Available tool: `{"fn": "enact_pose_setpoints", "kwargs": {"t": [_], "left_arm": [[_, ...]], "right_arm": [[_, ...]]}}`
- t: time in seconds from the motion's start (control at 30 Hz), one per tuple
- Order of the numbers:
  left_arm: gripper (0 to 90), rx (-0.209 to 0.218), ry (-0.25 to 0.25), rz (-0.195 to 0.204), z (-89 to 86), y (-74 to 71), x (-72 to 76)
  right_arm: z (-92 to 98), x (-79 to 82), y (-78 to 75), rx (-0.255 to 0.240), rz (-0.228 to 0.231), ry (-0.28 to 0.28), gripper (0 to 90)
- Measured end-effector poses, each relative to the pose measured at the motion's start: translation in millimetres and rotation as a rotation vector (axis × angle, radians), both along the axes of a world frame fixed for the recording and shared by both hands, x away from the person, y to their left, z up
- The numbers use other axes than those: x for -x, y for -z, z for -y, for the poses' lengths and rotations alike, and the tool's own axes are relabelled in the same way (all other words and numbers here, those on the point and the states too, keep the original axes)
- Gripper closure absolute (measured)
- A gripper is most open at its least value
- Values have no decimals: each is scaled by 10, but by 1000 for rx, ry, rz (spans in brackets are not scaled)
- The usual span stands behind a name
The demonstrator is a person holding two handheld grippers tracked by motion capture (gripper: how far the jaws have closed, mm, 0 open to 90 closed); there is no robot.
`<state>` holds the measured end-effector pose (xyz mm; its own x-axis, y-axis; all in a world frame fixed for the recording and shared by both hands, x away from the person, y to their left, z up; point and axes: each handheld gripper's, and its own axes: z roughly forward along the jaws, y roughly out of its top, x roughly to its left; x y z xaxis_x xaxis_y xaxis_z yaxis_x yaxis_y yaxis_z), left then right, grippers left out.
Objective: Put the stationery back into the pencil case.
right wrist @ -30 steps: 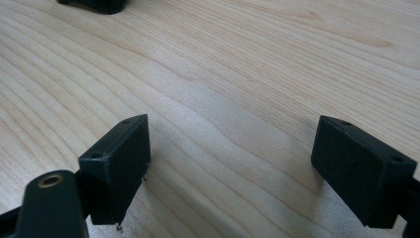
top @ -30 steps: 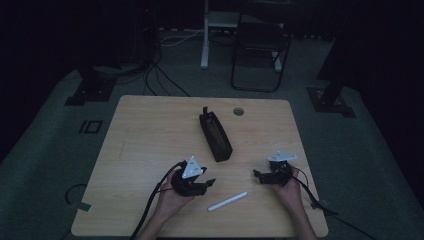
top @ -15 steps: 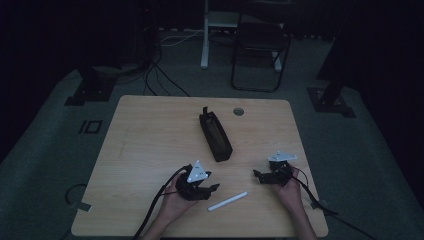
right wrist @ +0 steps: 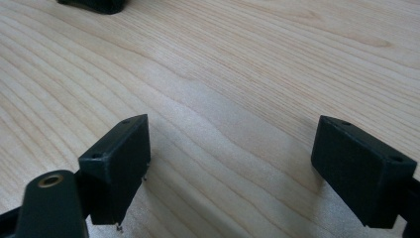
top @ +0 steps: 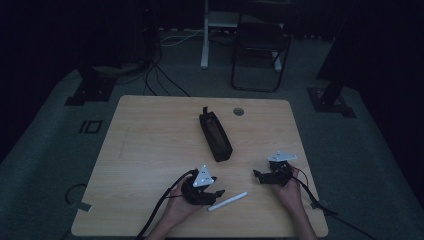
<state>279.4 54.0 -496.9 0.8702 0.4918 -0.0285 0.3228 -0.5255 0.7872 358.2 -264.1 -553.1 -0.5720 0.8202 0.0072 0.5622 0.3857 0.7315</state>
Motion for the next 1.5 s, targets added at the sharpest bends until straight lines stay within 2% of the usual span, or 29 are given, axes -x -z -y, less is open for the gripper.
{"fn": "enact_pose_setpoints", "kwargs": {"t": [0.4,0.5,0.67,1.07,1.23,1.33,1.4,1.5], "left_arm": [[464,-13,48,-36,133,139,58],[464,-42,72,-42,197,204,95],[475,-76,84,-50,255,291,125],[558,-119,96,-78,298,407,131],[617,-125,90,-74,318,442,138],[703,-138,80,-37,331,451,160],[757,-135,75,-39,336,452,158],[783,-119,79,-58,314,457,128]], "right_arm": [[0,-1,0,0,1,-1,152],[1,-1,0,1,1,-1,152],[1,-1,0,1,1,-1,152],[1,-1,0,0,1,-1,152],[1,-1,1,0,2,-1,152],[1,-1,0,0,1,-1,152],[0,0,0,0,1,-1,152],[1,-1,1,1,2,-1,152]]}}
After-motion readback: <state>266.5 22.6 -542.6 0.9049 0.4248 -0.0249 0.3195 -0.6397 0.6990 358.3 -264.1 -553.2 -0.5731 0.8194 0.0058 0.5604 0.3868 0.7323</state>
